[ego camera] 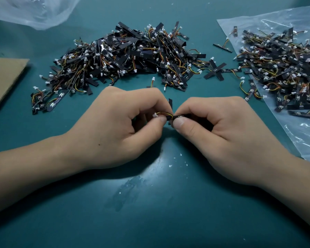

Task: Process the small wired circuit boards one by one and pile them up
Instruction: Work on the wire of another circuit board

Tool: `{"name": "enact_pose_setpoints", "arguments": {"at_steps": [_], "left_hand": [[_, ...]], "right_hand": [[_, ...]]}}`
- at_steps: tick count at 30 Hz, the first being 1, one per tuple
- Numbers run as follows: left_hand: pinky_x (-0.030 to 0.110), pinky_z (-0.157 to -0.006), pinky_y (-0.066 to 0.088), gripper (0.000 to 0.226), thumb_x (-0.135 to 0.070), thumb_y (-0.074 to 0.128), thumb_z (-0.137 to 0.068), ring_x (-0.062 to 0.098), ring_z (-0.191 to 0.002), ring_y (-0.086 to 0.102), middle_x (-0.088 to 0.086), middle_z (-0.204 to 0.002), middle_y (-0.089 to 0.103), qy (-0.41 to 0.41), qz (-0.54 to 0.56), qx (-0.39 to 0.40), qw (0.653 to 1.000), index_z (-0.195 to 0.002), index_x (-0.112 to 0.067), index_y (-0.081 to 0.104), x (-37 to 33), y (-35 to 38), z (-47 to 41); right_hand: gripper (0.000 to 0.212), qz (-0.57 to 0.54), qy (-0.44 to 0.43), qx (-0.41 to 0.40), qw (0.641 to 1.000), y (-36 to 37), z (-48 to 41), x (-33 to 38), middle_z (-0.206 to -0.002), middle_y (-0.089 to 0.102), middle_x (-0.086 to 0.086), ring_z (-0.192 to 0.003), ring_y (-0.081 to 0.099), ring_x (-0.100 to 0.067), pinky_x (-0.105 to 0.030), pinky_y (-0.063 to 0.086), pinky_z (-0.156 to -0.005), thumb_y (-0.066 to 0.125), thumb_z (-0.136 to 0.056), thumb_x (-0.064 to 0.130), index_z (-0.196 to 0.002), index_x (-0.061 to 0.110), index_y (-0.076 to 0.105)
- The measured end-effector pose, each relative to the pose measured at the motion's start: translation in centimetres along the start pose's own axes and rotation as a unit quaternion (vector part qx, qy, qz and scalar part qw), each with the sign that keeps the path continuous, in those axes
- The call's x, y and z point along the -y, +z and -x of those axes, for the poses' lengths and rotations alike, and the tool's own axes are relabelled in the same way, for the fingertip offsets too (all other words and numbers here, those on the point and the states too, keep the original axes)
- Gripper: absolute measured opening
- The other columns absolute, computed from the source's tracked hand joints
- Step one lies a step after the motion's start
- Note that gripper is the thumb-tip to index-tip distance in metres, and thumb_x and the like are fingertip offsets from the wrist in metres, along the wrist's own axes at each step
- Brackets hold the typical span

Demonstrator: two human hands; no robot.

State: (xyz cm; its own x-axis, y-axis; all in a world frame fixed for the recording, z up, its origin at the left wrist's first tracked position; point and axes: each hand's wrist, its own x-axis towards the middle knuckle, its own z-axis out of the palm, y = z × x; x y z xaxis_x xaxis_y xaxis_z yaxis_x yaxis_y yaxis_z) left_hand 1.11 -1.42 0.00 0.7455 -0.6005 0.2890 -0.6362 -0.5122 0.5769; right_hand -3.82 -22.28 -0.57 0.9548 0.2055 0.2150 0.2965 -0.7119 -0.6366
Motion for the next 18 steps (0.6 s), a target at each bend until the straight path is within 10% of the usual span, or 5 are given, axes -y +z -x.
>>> {"name": "enact_pose_setpoints", "arguments": {"at_steps": [5,10,18], "left_hand": [[0.002,-0.066,0.039,0.011,-0.026,0.062,-0.093,-0.011,-0.069,0.058,-0.025,-0.074,0.061,-0.01,0.064,-0.006,0.998,-0.099,-0.023,0.071,0.05,0.13,-0.15],[0.028,-0.056,0.046,0.009,-0.023,0.062,-0.095,0.017,-0.058,0.061,-0.005,-0.069,0.068,0.02,0.03,-0.014,0.999,-0.093,-0.02,0.07,0.35,-0.02,-0.29],[0.023,-0.059,0.049,0.01,-0.021,0.063,-0.095,0.015,-0.062,0.065,-0.011,-0.07,0.07,0.027,0.037,-0.012,0.999,-0.096,-0.021,0.073,0.65,0.0,-0.26]], "right_hand": [[0.017,-0.041,0.013,-0.009,0.999,-0.01,-0.02,-0.1,-0.071,0.063,0.005,-0.066,0.058,-0.017,-0.034,0.041,-0.055,0.055,-0.098,0.04,-0.089,0.031,0.066],[0.02,-0.024,0.007,-0.008,1.0,-0.07,0.01,0.08,-0.067,0.061,0.005,-0.064,0.056,-0.019,-0.035,0.043,-0.055,0.056,-0.096,0.043,-0.086,0.03,0.067],[0.028,-0.007,0.02,-0.003,1.0,-0.08,0.13,0.15,-0.07,0.064,0.004,-0.067,0.059,-0.017,-0.033,0.043,-0.055,0.05,-0.097,0.041,-0.08,0.027,0.068]]}}
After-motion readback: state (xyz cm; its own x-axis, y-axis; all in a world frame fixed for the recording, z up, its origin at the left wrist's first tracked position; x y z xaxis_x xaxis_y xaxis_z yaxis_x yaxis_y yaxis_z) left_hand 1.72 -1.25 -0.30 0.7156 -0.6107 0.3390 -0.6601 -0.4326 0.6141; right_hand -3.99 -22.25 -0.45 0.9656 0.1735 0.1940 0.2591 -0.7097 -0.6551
